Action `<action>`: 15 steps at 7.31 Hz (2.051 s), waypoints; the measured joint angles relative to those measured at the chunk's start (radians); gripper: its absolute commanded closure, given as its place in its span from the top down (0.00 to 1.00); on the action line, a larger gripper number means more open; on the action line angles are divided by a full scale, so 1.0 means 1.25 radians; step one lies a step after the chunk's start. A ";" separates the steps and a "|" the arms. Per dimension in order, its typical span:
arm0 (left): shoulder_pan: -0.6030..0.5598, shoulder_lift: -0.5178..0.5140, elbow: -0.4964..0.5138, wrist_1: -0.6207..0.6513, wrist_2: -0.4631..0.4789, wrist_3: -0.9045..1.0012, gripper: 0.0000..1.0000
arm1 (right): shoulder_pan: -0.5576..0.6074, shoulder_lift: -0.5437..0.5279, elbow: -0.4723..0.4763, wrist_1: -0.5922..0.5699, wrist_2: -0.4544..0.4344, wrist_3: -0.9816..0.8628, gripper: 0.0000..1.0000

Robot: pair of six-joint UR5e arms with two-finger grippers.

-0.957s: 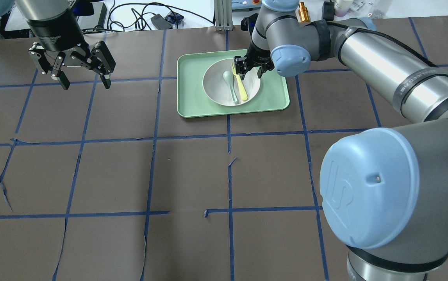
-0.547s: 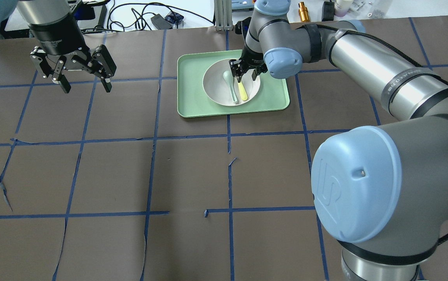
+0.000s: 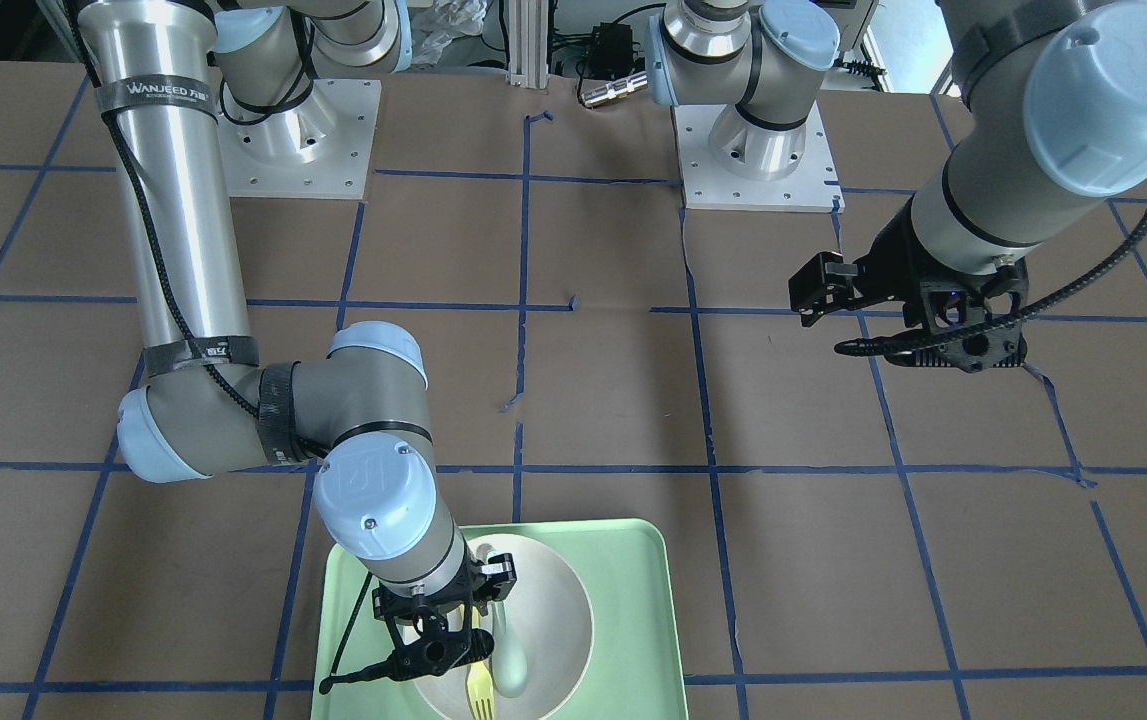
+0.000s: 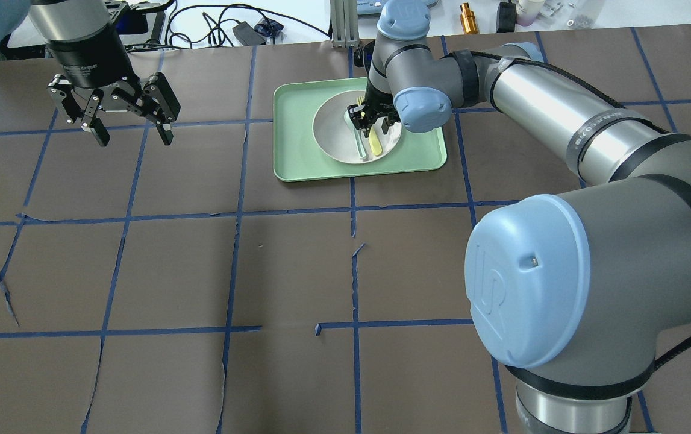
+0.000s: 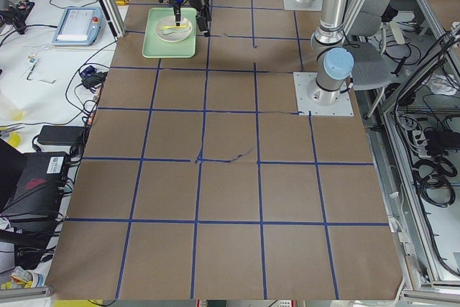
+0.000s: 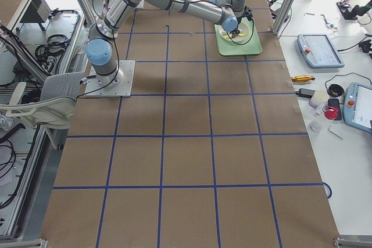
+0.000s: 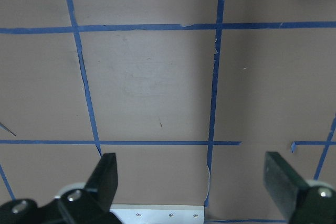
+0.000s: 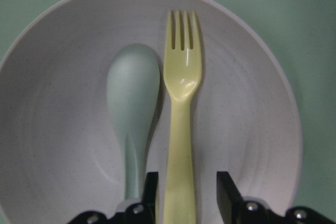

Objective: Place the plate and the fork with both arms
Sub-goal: 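Lower the right gripper into the plate and grasp the yellow fork, then lift the yellow fork with the right gripper and set it beside the plate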

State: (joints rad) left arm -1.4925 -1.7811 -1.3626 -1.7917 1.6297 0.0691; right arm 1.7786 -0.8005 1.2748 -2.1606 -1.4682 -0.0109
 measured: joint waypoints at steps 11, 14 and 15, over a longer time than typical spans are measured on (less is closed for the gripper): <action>0.001 0.002 -0.017 0.016 0.000 0.000 1.00 | 0.003 -0.050 0.000 0.026 -0.013 0.059 0.00; 0.001 0.003 -0.017 0.016 -0.002 0.000 1.00 | -0.068 -0.074 0.010 0.040 0.007 0.049 0.00; -0.001 0.003 -0.018 0.016 -0.002 -0.003 1.00 | -0.096 -0.067 0.016 0.040 0.024 0.033 0.00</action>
State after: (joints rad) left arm -1.4933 -1.7779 -1.3851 -1.7714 1.6272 0.0652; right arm 1.6587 -0.8844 1.2945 -2.1105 -1.4385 0.0306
